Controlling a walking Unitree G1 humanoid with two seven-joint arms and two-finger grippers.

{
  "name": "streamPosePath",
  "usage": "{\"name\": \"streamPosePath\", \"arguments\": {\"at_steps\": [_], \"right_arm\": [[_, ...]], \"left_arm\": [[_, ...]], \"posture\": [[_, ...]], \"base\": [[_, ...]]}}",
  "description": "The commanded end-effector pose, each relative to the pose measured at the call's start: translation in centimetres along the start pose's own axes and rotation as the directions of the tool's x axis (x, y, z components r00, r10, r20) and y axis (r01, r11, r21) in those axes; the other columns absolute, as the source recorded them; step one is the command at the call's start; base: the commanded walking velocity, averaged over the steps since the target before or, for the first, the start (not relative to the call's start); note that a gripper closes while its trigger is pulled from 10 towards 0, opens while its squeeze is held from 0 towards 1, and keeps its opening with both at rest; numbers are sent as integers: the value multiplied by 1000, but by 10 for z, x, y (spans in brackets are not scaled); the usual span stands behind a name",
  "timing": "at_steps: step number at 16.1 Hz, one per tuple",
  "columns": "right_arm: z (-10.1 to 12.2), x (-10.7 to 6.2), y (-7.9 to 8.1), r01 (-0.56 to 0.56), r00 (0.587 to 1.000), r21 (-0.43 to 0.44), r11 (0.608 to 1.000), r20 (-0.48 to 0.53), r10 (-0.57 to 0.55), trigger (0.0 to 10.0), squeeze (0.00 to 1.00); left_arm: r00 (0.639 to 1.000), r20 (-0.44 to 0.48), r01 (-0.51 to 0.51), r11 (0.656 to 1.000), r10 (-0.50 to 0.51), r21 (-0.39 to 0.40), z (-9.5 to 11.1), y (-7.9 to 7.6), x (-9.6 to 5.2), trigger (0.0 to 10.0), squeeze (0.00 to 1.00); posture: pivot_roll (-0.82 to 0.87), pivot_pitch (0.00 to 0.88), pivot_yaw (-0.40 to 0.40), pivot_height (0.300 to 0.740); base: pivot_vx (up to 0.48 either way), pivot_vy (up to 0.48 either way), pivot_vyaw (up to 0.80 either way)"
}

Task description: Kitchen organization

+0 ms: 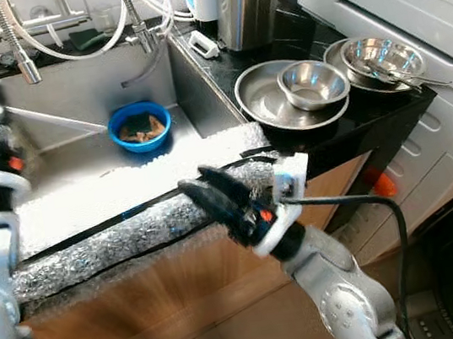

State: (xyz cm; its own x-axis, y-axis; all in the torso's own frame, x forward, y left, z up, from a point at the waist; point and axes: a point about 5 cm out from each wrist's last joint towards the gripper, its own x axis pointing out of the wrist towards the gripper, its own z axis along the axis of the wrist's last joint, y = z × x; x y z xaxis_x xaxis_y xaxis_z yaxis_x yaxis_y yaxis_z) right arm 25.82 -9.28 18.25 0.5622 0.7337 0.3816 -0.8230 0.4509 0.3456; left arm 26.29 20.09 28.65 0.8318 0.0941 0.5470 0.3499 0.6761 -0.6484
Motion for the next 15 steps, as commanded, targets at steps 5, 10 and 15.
{"name": "streamPosePath", "arguments": {"at_steps": [5,10,15], "right_arm": [[24,9,-18,240,970,-233,942,84,-226,10000,0],[20,-32,-31,515,844,-550,657,190,-502,10000,0],[15,-52,-31,571,792,-605,554,231,-565,10000,0]], "left_arm": [[1000,13,0,912,-6,409,5,0,8,10000,0],[995,-67,15,571,70,821,-18,45,-12,10000,0],[994,-63,8,537,85,844,-23,54,-16,10000,0]], "posture": [[70,133,-71,740],[49,132,-56,740],[51,133,-50,740]], "base": [[0,0,0],[0,0,0],[0,0,0]]}}
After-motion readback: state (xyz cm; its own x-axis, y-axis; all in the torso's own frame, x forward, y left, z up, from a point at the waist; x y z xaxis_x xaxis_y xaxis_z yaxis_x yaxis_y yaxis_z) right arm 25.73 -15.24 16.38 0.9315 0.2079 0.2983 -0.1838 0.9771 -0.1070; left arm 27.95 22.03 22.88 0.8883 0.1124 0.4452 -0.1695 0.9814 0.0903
